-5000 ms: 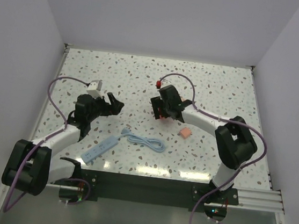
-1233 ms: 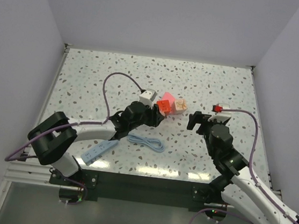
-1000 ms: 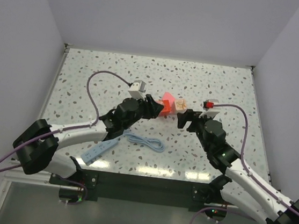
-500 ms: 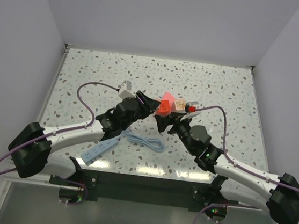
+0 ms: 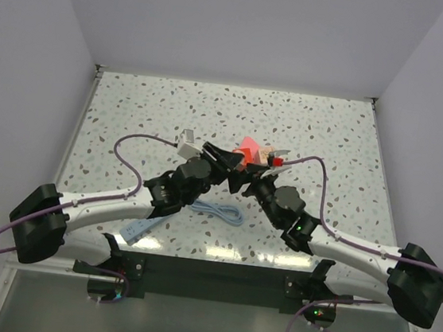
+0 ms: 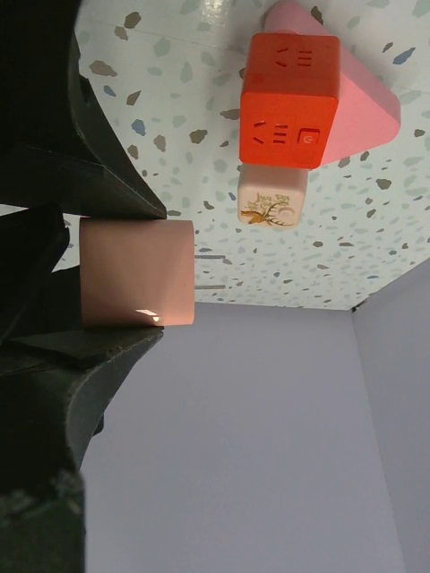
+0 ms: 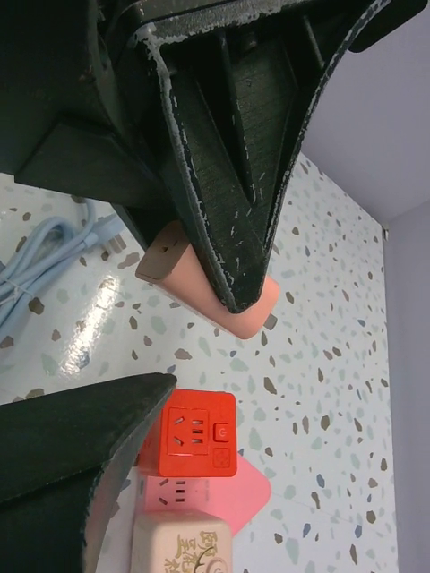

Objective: Insert the plug

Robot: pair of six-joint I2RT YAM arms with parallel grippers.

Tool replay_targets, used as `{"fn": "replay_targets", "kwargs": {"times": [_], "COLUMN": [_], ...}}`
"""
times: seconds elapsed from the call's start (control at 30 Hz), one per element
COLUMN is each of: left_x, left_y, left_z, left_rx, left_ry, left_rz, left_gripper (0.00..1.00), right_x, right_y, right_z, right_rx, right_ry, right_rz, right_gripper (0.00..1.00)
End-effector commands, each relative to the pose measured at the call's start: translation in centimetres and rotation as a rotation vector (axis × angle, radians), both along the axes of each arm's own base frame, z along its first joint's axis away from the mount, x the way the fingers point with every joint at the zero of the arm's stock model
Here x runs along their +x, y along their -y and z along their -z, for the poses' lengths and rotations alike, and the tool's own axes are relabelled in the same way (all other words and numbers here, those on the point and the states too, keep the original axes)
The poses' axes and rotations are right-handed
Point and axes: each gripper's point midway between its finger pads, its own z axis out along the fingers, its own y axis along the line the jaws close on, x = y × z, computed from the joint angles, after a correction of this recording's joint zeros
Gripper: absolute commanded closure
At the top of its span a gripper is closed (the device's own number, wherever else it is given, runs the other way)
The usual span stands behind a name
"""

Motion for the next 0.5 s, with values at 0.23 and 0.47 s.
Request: {"fn": "replay_targets", "kwargs": {"times": [0.23, 0.47], "left_x": [-0.87, -1.44], "left_y": [-0.22, 0.06], "left_z": [-2.35, -2.22], "left_rx": [-0.146, -0.17], "left_ry": [0.043, 0.033], "left_rz": [-0.04, -0.013], "left_gripper": [1.0, 1.0], "right_x": [1.09, 1.25], "right_y": [0.66, 0.6], "right_z": [-3.63, -3.59], "right_rx": [0.118, 0.129], "right_ry": [0.102, 0.115], "right_rz": [0.101, 0.127], "right_gripper": [0.48, 0.73]}}
